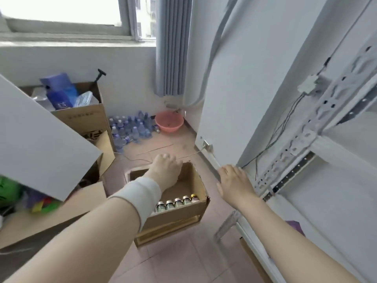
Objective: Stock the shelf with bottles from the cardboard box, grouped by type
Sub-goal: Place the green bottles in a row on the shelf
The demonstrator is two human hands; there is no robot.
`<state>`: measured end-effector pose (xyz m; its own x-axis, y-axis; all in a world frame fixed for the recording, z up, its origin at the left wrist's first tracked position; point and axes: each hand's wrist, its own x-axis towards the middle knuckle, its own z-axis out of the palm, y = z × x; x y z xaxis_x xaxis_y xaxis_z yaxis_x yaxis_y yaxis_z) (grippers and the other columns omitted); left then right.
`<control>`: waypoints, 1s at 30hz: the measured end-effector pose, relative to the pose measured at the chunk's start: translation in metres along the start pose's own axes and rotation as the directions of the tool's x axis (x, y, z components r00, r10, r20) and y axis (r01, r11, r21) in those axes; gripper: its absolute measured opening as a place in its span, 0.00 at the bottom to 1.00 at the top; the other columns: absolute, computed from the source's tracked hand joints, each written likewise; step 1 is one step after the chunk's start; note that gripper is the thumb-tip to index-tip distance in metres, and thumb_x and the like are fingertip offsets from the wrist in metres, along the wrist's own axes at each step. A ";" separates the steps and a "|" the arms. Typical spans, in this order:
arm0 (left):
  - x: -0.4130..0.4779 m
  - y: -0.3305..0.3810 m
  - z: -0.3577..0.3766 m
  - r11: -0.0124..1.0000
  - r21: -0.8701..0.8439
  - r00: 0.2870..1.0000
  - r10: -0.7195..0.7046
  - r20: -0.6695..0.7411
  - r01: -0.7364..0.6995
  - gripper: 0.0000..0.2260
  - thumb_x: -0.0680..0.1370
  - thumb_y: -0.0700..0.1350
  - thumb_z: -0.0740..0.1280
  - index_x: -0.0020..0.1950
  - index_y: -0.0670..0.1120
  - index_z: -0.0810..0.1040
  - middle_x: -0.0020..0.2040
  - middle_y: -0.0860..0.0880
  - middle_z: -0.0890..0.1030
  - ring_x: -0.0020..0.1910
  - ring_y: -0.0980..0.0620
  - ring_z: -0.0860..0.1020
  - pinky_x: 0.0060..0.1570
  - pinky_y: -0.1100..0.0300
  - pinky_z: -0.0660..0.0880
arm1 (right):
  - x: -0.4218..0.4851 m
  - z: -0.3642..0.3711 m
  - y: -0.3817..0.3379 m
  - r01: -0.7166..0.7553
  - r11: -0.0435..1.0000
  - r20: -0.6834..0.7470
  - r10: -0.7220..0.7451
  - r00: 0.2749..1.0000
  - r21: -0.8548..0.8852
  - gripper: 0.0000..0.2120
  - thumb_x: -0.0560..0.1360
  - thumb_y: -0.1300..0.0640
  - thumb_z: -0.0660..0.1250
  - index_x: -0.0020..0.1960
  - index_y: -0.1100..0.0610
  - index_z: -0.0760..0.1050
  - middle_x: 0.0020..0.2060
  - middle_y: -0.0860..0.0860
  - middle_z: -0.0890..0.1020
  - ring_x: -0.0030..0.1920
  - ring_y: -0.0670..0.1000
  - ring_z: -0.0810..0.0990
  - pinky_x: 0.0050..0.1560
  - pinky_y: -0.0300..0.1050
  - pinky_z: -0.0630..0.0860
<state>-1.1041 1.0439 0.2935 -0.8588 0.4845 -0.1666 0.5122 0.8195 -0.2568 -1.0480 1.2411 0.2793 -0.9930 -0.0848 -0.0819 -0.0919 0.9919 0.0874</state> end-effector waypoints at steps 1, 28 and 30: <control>0.009 -0.007 0.025 0.999 -0.027 0.998 -0.019 0.061 0.020 0.18 0.79 0.48 0.59 0.67 0.44 0.66 0.64 0.43 0.72 0.63 0.44 0.71 0.58 0.53 0.68 | 0.014 0.021 -0.004 0.019 1.000 0.052 -0.019 0.998 0.005 0.22 0.78 0.51 0.55 0.69 0.58 0.61 0.66 0.55 0.68 0.67 0.55 0.65 0.70 0.49 0.59; 0.181 0.029 0.476 0.015 -0.533 0.531 -0.116 0.840 0.846 0.29 0.72 0.56 0.69 0.68 0.44 0.66 0.64 0.45 0.74 0.62 0.47 0.74 0.61 0.51 0.72 | 0.299 0.439 -0.088 0.142 0.927 0.755 -0.367 0.543 0.348 0.35 0.67 0.36 0.68 0.66 0.54 0.68 0.60 0.54 0.76 0.62 0.56 0.68 0.59 0.49 0.68; 0.180 0.032 0.482 -0.013 -0.572 0.568 -0.094 0.817 0.820 0.26 0.71 0.55 0.71 0.65 0.46 0.69 0.62 0.47 0.76 0.60 0.49 0.75 0.60 0.53 0.72 | 0.301 0.444 -0.090 0.083 0.923 0.804 -0.369 0.466 0.376 0.35 0.64 0.36 0.71 0.65 0.52 0.68 0.58 0.56 0.75 0.60 0.56 0.70 0.55 0.48 0.69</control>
<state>-1.2364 1.0097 -0.2038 -0.5263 -0.0518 -0.8487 -0.7179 0.5620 0.4109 -1.3060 1.1677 -0.1942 -0.3696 -0.3301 -0.8686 -0.1393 0.9439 -0.2995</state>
